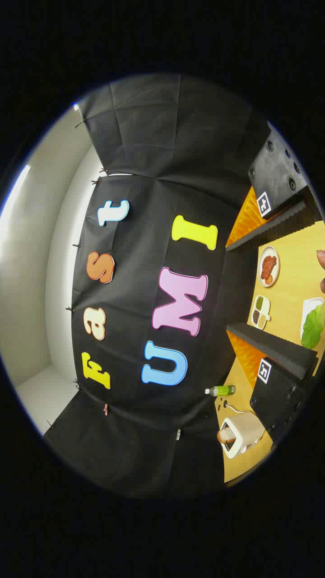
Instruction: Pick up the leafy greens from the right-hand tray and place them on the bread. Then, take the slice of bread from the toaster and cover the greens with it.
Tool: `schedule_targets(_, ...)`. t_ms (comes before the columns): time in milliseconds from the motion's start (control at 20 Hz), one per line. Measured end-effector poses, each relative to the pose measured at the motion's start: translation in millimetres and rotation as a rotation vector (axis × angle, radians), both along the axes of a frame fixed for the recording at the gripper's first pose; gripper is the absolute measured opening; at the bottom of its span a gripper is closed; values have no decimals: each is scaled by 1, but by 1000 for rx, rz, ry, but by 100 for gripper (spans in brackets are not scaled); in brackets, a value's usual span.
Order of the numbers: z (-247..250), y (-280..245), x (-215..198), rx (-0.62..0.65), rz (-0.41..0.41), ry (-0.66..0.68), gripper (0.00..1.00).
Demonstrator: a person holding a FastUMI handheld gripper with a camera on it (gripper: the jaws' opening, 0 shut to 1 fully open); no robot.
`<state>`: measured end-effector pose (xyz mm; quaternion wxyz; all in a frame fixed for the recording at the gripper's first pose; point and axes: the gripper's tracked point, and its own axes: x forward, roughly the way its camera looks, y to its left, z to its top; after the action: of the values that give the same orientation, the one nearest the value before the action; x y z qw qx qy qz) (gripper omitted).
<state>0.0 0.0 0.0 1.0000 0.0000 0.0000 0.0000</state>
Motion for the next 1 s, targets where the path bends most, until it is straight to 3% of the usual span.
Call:
schedule_targets(850,-3,4,5,1,9,7,97)
schedule_targets(1000,-15,15,10,-13,65,46,97)
